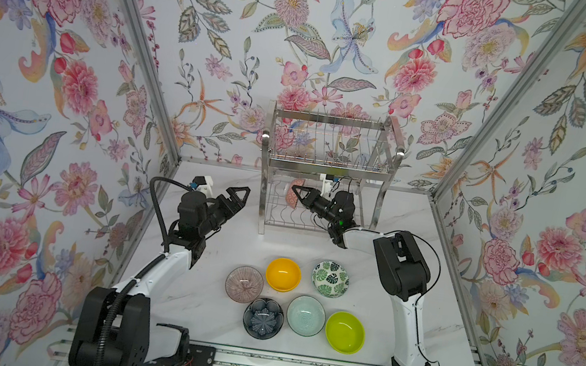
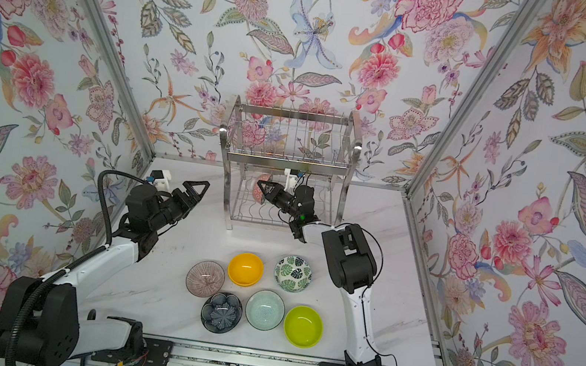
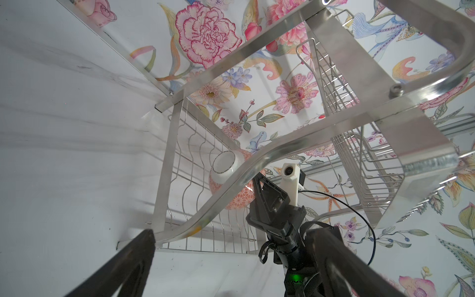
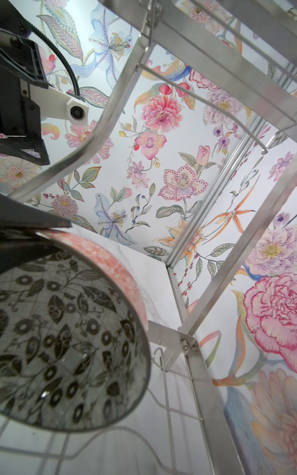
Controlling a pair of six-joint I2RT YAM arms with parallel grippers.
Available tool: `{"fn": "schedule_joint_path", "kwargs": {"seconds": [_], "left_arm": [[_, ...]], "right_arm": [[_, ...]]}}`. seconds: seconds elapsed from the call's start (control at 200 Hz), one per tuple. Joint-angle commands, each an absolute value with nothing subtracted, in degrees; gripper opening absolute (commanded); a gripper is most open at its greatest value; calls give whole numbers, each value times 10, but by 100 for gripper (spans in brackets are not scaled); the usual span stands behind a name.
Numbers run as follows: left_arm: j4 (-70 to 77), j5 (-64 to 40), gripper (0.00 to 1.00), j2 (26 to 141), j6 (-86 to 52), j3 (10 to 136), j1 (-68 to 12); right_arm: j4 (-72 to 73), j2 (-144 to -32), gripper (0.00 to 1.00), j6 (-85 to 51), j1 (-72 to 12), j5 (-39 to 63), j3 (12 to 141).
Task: Load bowls into a dish rack
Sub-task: Place the bowl in the dish rack.
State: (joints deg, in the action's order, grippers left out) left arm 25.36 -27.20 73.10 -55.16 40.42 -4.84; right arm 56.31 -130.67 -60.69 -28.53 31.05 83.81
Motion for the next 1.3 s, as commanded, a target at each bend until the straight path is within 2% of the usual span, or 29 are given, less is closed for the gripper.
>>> {"fn": "schedule_joint_path", "kwargs": {"seconds": [0.0, 0.681, 1.296], "left_arm": [[258, -266, 99, 744, -547, 421, -40], [334, -309, 99, 779, -616, 395, -30], [326, -315, 99, 793, -605, 399, -29]], "right_arm": [[590, -1318, 0, -618, -290, 311, 888], [579, -1443, 0, -668, -289, 327, 1051], [474, -1542, 0, -647, -290, 350, 1215]]}}
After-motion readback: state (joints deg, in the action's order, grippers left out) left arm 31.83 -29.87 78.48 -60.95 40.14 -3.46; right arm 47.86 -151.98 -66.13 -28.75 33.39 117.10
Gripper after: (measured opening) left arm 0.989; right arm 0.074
